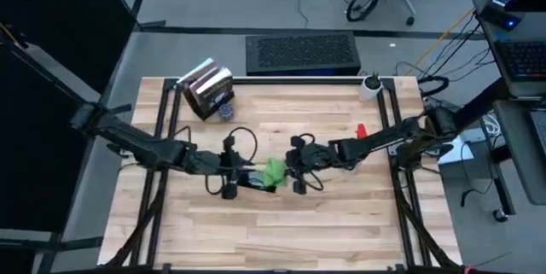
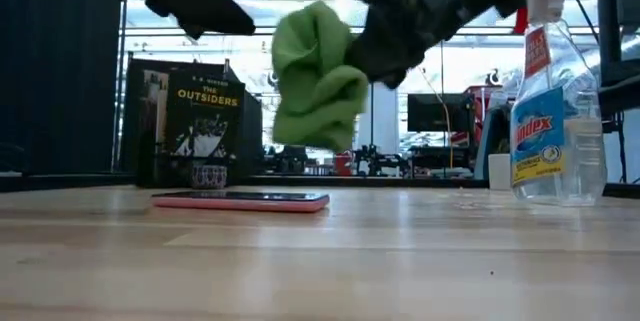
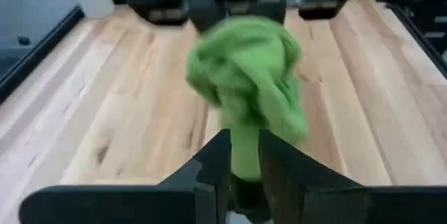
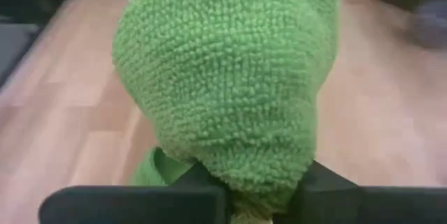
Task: Apply microfiber cloth
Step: Wipe the front of the pink cellphone with the green microfiber cloth
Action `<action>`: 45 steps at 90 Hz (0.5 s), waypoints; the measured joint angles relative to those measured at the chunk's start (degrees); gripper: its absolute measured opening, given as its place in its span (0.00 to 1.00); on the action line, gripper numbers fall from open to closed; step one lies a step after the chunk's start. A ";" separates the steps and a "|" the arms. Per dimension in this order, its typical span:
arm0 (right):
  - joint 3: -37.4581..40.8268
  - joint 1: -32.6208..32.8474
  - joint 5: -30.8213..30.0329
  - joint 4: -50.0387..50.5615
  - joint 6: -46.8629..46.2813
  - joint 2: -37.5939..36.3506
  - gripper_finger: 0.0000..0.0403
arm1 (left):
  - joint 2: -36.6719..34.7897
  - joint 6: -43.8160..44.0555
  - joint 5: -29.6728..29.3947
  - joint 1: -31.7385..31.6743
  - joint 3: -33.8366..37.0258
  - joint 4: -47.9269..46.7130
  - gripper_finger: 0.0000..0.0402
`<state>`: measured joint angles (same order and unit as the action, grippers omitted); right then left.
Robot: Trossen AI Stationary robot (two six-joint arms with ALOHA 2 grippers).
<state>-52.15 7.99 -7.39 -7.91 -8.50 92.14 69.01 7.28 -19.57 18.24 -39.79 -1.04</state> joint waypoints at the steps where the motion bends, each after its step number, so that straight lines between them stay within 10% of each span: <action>1: -0.07 -0.02 -0.06 0.10 -0.15 -0.02 0.08 | -0.10 0.20 0.00 0.07 0.00 -0.72 0.14; 45: 0.08 2.05 1.61 -6.95 -4.77 6.95 0.08 | 14.23 4.29 4.46 -1.24 6.62 4.68 0.02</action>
<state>-52.07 10.04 -5.78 -14.85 -13.28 99.09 83.24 11.57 -15.11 16.99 -33.17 3.64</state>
